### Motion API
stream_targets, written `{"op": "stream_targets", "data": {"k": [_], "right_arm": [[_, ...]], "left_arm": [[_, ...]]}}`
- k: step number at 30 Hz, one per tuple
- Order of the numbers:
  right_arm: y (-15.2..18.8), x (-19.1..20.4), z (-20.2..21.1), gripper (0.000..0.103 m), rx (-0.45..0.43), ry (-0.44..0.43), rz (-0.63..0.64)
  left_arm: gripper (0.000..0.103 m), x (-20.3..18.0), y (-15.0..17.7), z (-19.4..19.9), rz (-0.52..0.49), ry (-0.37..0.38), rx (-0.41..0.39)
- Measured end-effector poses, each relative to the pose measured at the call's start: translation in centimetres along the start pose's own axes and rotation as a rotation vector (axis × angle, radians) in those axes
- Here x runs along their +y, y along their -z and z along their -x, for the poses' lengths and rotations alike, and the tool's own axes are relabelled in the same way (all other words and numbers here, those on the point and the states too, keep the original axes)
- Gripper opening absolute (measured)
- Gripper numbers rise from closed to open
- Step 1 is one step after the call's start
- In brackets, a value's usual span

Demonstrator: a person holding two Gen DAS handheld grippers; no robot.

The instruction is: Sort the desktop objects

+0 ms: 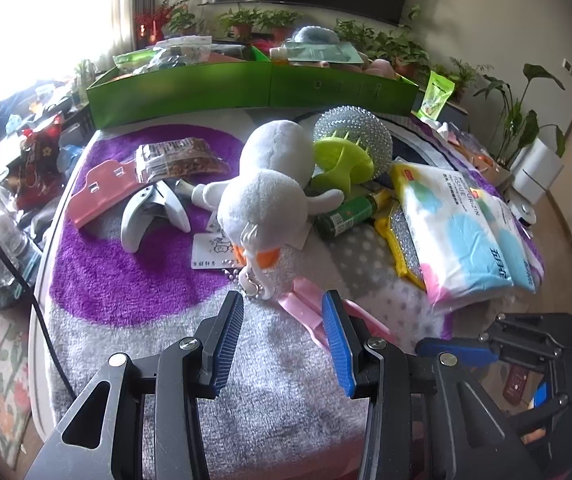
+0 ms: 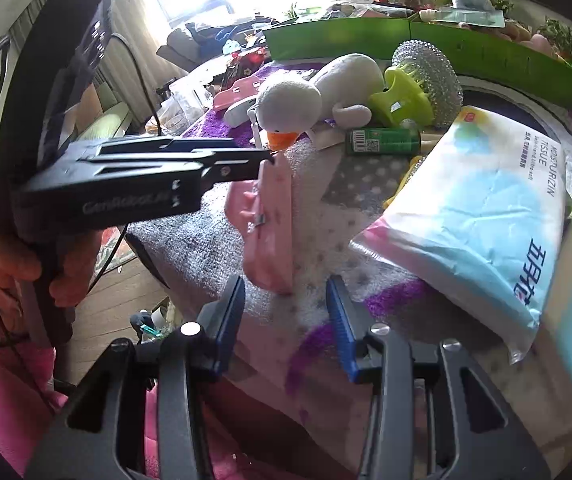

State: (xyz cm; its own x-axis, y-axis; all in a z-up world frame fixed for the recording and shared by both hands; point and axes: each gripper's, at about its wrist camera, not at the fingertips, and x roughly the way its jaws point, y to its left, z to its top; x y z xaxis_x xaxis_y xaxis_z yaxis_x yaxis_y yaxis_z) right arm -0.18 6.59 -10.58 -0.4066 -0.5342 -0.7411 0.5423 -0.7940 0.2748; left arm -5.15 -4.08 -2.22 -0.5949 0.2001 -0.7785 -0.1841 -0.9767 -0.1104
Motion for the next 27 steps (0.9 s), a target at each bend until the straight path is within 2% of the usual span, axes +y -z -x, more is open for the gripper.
{"op": "stream_targets", "data": {"k": [7,12,15,19,23,27], "right_arm": [[0.0,0.1,-0.1,0.042,-0.008,-0.004,-0.013],[0.0,-0.1,0.1,0.042,-0.004,-0.007,-0.008],[0.1,-0.4,0.3,0.042,-0.006,-0.001,-0.013],[0.2,-0.6,0.5,0.042,-0.008,0.007,-0.014],[0.3,-0.9,0.5,0.042,-0.01,0.005,-0.025],[0.4,-0.8,0.8,0.042,-0.008,0.015,-0.033]], "left_arm": [[0.041,0.2,0.6,0.2,0.006,-0.003,-0.001],[0.041,0.8,2.5,-0.3,0.004,-0.04,0.063],[0.041,0.7,3.3,0.2,-0.001,-0.043,0.05],[0.042,-1.2,4.1,0.7,-0.054,-0.027,0.061],[0.042,-3.8,4.9,1.2,-0.132,0.047,0.083],[0.042,-3.6,4.4,1.3,-0.126,0.025,0.068]]}}
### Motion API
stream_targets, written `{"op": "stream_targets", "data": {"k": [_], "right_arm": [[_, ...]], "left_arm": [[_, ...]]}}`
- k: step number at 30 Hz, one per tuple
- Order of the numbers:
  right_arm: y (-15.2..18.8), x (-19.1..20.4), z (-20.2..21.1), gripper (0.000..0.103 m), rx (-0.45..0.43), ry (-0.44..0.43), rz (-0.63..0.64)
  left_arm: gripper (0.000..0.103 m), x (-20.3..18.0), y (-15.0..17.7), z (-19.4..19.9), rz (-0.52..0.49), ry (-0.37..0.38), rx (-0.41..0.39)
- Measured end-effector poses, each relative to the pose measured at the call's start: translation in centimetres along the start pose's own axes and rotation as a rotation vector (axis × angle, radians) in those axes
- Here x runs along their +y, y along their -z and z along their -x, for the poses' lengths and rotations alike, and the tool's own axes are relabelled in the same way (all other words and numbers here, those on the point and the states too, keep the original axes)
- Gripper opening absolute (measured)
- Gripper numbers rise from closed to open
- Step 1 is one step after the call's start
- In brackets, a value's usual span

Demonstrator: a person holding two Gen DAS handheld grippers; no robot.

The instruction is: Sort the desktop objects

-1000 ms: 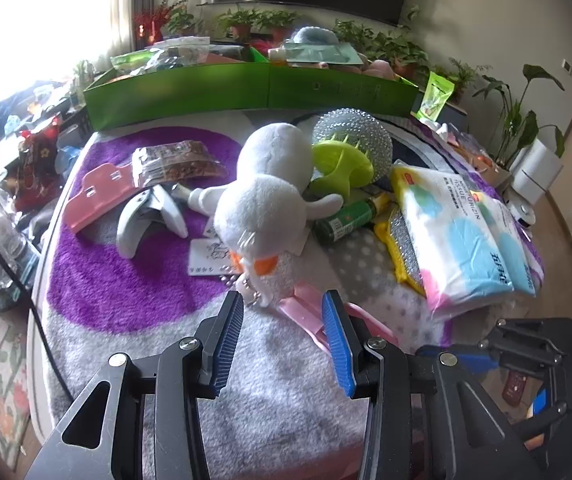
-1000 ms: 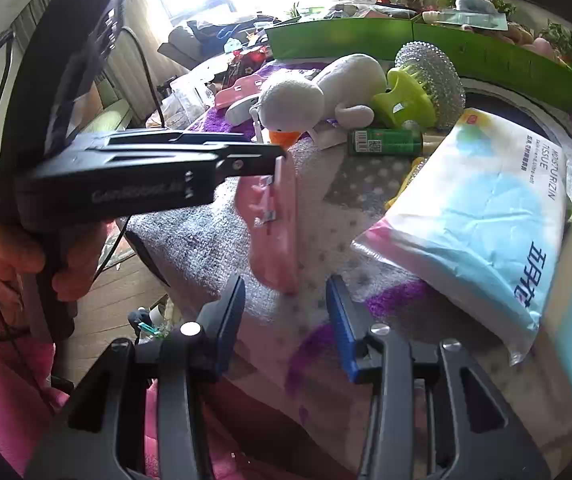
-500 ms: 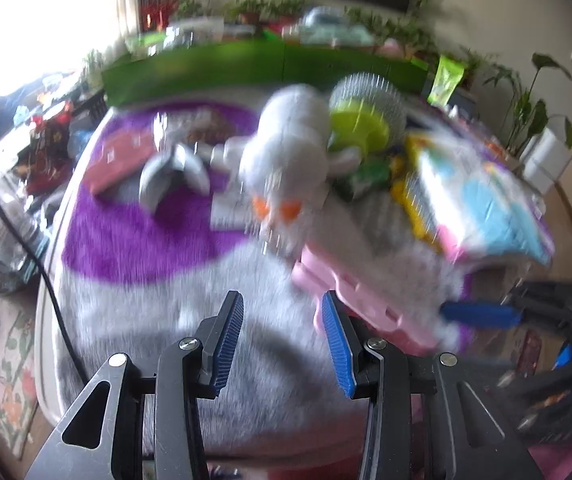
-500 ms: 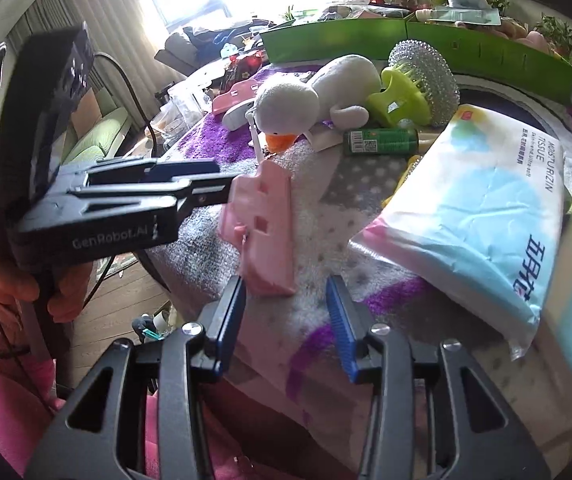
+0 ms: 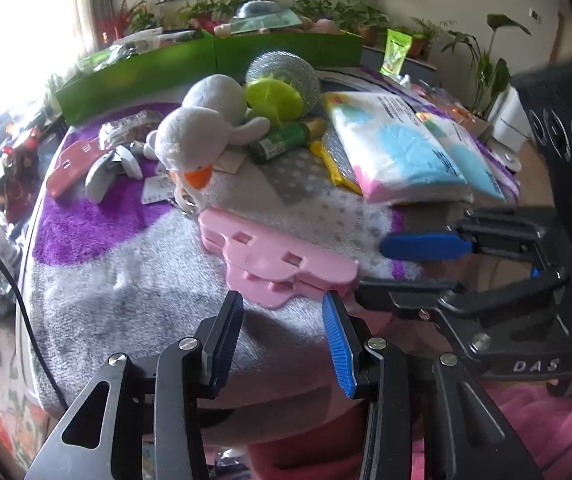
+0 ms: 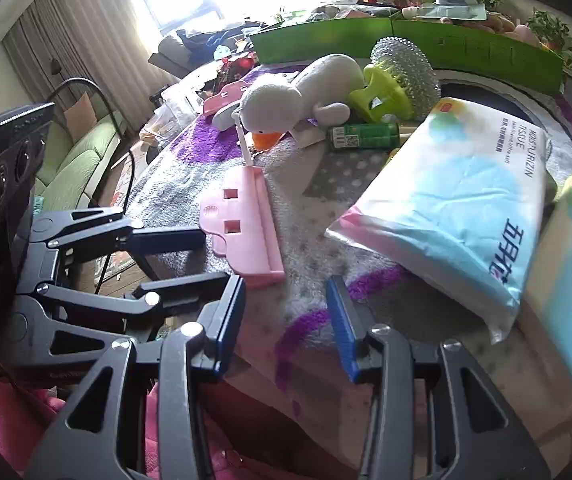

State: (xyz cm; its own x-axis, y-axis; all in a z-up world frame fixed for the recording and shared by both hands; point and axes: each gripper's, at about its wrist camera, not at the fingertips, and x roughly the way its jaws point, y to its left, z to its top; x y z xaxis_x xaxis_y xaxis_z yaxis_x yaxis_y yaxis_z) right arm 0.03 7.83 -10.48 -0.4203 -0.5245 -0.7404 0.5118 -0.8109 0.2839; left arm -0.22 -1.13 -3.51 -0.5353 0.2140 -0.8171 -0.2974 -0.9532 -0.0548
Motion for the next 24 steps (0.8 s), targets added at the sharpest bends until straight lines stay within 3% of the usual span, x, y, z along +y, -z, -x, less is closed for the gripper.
{"op": "stream_targets", "data": {"k": [14,19,24], "right_arm": [[0.0,0.5,-0.1,0.046,0.004,0.019,0.002],[-0.1,0.3,-0.1,0.046,0.003,0.019,-0.006],[0.0,0.5,-0.2,0.046,-0.008,0.019,-0.019]], "left_arm": [[0.042,3.8,-1.5,1.7,0.085,-0.03,-0.061],[0.042,3.6,-1.9,1.9,0.078,0.002,-0.064],[0.042,2.9,-3.5,-0.5,0.052,0.044,-0.029]]}}
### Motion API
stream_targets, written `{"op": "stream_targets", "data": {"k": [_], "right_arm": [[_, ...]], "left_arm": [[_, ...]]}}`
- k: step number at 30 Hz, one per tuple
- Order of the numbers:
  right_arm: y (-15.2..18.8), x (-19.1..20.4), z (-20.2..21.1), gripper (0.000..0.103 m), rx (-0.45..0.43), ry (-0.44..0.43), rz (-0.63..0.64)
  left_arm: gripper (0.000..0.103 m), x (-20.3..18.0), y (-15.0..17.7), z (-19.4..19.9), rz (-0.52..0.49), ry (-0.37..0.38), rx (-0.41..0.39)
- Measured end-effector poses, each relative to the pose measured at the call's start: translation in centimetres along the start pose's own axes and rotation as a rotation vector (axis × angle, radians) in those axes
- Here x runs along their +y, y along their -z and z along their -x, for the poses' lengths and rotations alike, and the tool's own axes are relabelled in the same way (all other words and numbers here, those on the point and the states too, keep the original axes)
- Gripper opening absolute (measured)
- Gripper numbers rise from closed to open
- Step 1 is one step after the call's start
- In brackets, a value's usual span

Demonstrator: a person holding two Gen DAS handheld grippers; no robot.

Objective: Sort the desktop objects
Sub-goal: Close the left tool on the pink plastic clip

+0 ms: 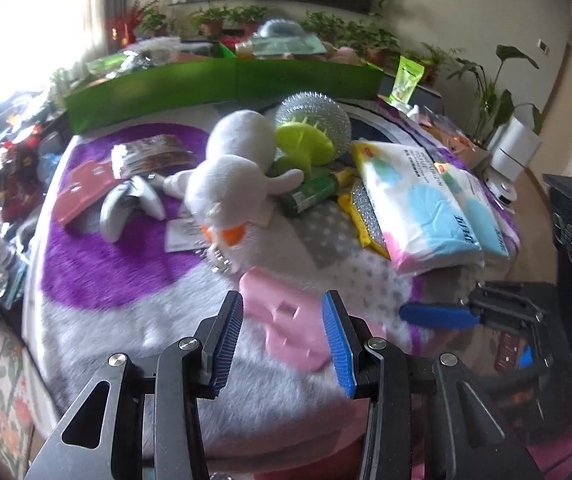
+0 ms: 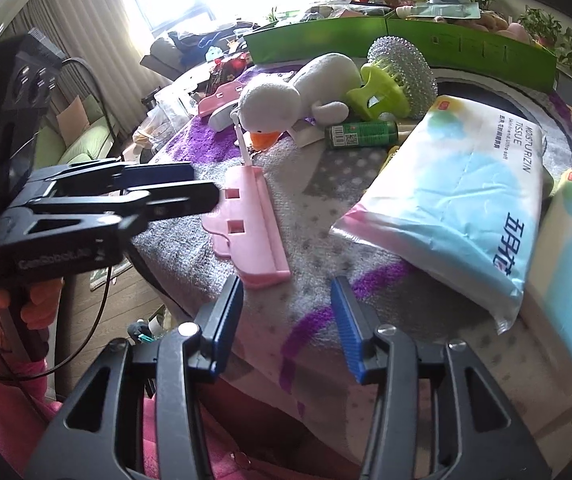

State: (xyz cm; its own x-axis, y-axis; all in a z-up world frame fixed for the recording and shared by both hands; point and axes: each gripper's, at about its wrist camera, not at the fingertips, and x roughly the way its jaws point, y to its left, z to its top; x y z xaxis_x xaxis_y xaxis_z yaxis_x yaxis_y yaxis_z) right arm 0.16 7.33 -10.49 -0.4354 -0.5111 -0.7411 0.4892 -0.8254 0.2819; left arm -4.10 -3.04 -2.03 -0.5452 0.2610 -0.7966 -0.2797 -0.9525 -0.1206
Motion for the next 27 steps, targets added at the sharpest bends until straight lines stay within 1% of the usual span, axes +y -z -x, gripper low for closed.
{"op": "stream_targets", "data": {"k": [4,7,8,9,12,20,24,27], "right_arm": [[0.1,0.6,-0.1,0.046,-0.003,0.019,0.033],[0.0,0.5,-0.2,0.046,-0.007,0.028,0.031],[0.0,0.4,-0.2,0.044,-0.01,0.03,0.022],[-0.2,0.1,-0.3,0.043,-0.012,0.03,0.008],[-0.4,-0.8,-0.2,0.043,-0.024,0.02,-0.039],[-0.5,-1.1,0.0,0.043,-0.019,0.018,-0.05],[-0.5,-1.2,0.1,0.046,-0.008,-0.019,-0.09],[-0.7,-1.0,0.1,0.046,0.0,-0.053,-0.121]], "left_arm": [[0.042,0.6,-0.9,-1.7,0.009,-0.013,0.022],[0.042,1.1,-1.0,-2.4,0.021,0.01,0.035],[0.042,1.1,-0.9,-2.4,0.023,0.023,0.037],[0.042,1.1,-0.8,-2.4,0.021,0.037,0.037],[0.042,1.0,-0.3,-1.8,0.009,0.046,0.024],[0.042,1.1,1.8,0.9,0.053,0.036,0.015],[0.042,1.0,2.3,1.4,0.062,0.022,0.01],[0.042,1.2,2.3,1.3,0.088,0.025,0.009]]}}
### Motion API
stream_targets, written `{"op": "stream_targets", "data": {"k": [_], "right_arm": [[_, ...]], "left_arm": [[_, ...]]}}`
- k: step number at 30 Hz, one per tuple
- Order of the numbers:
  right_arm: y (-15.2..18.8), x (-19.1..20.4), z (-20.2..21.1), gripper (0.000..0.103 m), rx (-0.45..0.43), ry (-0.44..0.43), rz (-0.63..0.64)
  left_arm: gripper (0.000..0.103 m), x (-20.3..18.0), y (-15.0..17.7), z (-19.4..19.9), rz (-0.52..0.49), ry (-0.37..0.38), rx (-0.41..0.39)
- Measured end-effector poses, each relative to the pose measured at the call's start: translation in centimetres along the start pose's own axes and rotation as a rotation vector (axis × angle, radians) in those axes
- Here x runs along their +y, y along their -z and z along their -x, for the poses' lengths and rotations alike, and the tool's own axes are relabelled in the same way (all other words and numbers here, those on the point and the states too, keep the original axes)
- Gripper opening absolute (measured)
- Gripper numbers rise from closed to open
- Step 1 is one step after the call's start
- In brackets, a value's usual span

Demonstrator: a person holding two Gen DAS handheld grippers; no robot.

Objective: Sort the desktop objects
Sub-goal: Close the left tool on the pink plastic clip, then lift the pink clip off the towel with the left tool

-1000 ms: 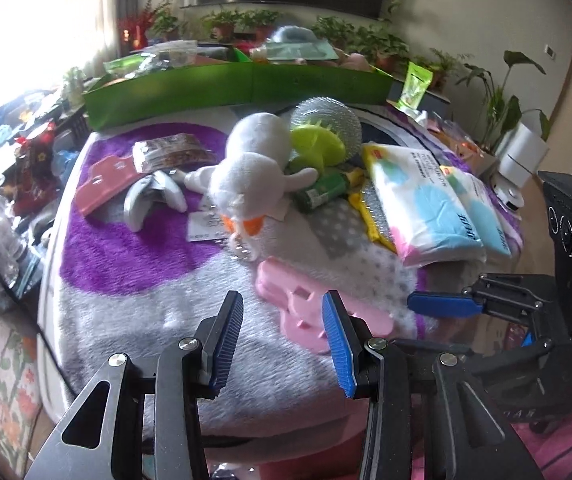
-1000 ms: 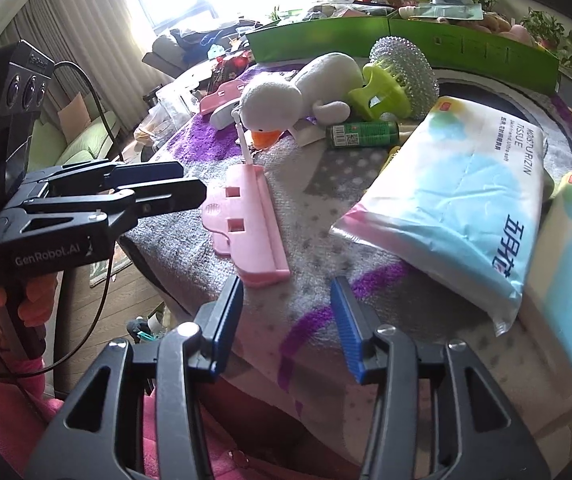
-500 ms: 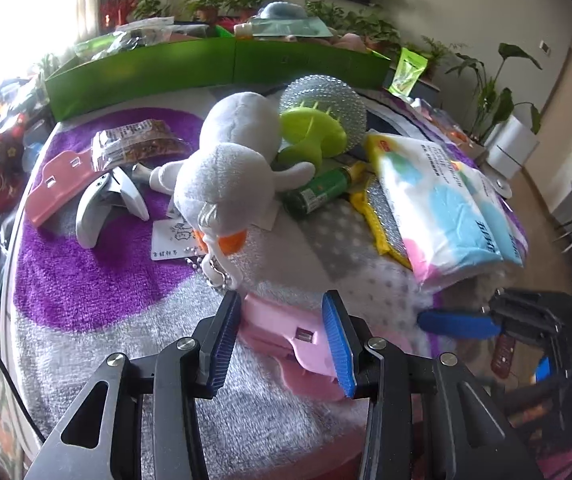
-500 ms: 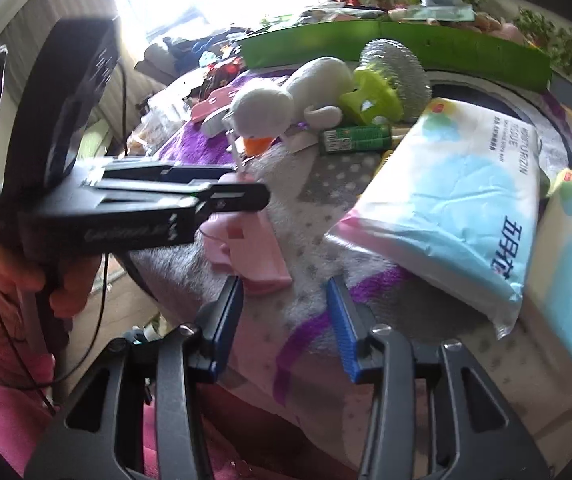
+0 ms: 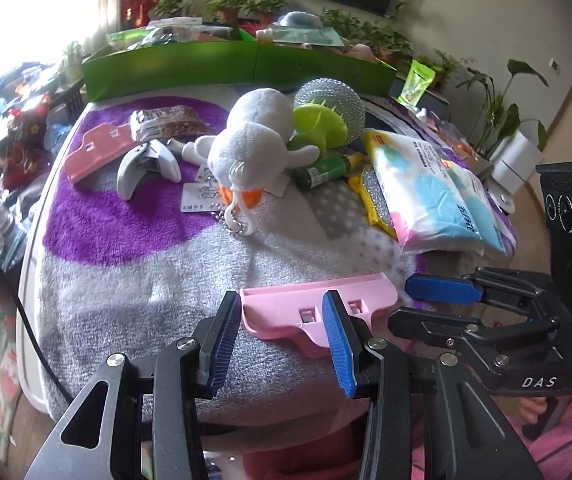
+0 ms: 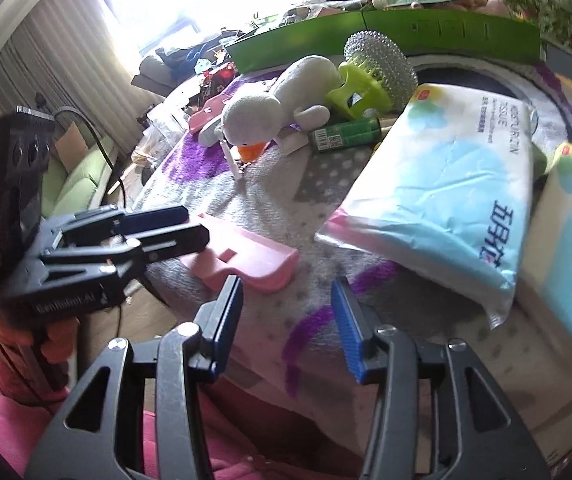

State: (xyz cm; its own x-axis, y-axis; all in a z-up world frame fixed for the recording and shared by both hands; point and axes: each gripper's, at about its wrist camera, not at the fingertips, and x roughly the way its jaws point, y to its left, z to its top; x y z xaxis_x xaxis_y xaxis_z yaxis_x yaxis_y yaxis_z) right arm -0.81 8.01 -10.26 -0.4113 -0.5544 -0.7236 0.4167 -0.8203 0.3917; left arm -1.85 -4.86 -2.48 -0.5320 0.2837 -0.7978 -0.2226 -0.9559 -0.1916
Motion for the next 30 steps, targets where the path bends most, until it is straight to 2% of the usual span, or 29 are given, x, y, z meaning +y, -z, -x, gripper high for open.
{"op": "stream_targets", "data": {"k": [3,8,15,18,21,26,30], "right_arm": [[-0.3,0.3,-0.3,0.046,0.005,-0.006,-0.014],[-1.0,0.3,-0.9,0.046,0.028,-0.015,-0.086],[-1.3,0.9,-1.5,0.044,0.037,0.011,-0.109],[-1.1,1.0,-1.2,0.044,0.038,0.021,-0.117],[-0.9,1.0,-0.9,0.044,0.033,0.038,-0.117],[-1.2,0.7,-1.3,0.043,0.024,0.062,-0.145],[-1.3,1.0,-1.6,0.041,0.02,0.074,-0.133]], "left_arm": [[0.042,0.2,-0.1,-0.1,0.013,0.006,-0.002],[0.052,0.7,0.0,-0.2,0.036,-0.007,0.002],[0.052,0.9,0.1,-0.7,0.053,0.046,-0.006],[0.047,1.0,0.2,-0.6,0.052,0.073,-0.008],[0.046,0.8,0.4,-0.3,0.038,0.061,-0.018],[0.046,1.2,0.0,-0.8,0.072,0.054,-0.015],[0.045,1.1,0.1,-0.8,0.051,0.05,-0.023]]}}
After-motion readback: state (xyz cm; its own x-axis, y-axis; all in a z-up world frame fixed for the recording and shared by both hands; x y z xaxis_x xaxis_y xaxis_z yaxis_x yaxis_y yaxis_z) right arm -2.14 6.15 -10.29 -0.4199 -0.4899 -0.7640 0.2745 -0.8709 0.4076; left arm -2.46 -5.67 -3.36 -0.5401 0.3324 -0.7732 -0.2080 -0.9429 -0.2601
